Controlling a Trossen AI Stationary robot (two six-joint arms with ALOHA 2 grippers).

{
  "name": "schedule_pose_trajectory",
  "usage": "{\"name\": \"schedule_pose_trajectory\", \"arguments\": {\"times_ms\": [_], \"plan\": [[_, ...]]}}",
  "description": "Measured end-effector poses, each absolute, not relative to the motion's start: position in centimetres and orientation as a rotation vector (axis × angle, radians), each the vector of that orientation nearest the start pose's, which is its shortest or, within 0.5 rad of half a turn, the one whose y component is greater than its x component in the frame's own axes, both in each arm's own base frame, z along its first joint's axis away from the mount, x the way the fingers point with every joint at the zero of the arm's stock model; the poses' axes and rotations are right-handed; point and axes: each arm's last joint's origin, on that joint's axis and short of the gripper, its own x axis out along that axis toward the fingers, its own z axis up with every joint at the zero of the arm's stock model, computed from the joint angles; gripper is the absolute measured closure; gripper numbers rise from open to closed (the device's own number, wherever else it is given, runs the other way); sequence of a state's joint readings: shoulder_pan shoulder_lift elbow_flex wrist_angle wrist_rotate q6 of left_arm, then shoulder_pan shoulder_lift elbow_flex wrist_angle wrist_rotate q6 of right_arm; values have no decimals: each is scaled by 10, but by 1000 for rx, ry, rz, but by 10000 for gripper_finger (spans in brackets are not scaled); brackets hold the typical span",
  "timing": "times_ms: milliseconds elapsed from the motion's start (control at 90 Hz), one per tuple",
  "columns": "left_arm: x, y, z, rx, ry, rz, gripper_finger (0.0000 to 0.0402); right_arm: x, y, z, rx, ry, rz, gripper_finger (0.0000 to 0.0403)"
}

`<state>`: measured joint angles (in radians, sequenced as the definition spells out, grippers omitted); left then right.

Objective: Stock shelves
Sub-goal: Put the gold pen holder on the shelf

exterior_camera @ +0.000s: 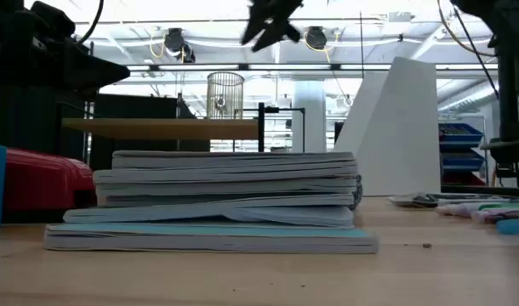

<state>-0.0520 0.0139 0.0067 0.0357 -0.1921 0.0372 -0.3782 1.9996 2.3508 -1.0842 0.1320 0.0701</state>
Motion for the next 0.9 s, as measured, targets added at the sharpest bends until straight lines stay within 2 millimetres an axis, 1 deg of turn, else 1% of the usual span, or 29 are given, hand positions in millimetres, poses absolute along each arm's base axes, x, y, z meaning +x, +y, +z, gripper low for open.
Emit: {"name": "schedule_pose_trajectory", "arguments": {"times_ms": [44,122,311,389,678,744,900], "plan": [[98,0,168,34,-25,141,379,375,-152,417,144,780,-500,238],[98,0,168,34,-26,141,379,372,-147,410,136,871,-476,243],[98,0,168,36,-26,141,379,382,-139,381,126,975,-437,245],[98,0,168,36,-26,141,379,391,-137,367,133,967,-413,245],[98,0,168,36,-25,141,379,414,-136,305,135,936,-382,245],[98,0,168,36,-26,141,379,419,-138,299,123,882,-407,245],[98,0,168,36,-26,141,379,425,-143,292,91,798,-426,245]]}}
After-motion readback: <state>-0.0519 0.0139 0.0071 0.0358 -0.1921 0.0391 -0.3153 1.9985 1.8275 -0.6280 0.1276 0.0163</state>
